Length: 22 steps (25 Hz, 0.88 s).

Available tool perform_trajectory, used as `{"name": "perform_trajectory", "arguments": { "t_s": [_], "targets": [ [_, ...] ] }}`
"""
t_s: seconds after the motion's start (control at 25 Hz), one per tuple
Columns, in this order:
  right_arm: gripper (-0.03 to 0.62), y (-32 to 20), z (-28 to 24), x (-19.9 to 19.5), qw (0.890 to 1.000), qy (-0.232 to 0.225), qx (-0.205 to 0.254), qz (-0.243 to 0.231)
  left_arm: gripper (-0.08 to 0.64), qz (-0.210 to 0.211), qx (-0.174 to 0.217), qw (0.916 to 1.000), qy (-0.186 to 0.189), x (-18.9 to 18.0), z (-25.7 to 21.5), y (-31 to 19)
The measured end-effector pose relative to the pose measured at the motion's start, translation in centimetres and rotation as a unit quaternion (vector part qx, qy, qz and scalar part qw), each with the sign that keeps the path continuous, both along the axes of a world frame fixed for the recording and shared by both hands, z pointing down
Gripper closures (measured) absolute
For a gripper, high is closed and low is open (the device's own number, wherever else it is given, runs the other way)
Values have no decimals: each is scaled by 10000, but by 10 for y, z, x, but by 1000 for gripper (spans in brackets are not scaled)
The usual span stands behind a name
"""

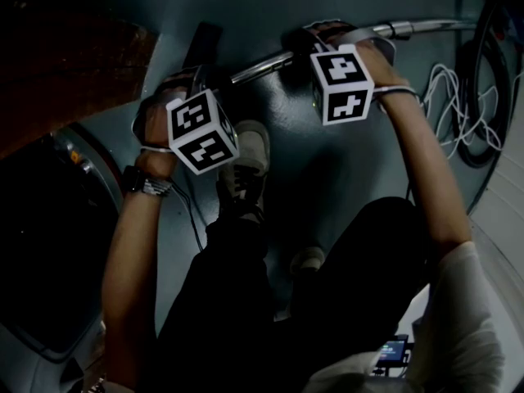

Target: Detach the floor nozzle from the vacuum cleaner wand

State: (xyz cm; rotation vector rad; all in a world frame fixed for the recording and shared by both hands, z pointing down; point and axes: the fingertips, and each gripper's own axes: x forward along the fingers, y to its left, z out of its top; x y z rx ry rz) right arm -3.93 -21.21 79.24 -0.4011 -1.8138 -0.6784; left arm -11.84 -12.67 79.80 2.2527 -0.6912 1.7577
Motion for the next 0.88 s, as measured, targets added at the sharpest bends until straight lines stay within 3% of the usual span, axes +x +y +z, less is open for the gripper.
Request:
{"name": "perform_trajectory", "arguments": {
  "t_s": [0.32, 0.48, 0.64, 0.88],
  "targets": [
    [426, -1, 0, 5, 10000, 82, -12, 21, 367, 564, 196, 9966, -562, -15, -2, 2],
    [426, -6, 5, 12, 9998, 174, 36, 69, 371, 221, 208, 9990, -319, -25, -5, 4],
    [426, -6, 5, 13, 9998, 198, 27, 95, 372, 155, 227, 9993, -267, -24, -4, 2],
    [425, -15, 8, 32, 9990, 356, 91, 237, 371, 492, 151, 9982, -310, -32, -1, 18]
  ]
}}
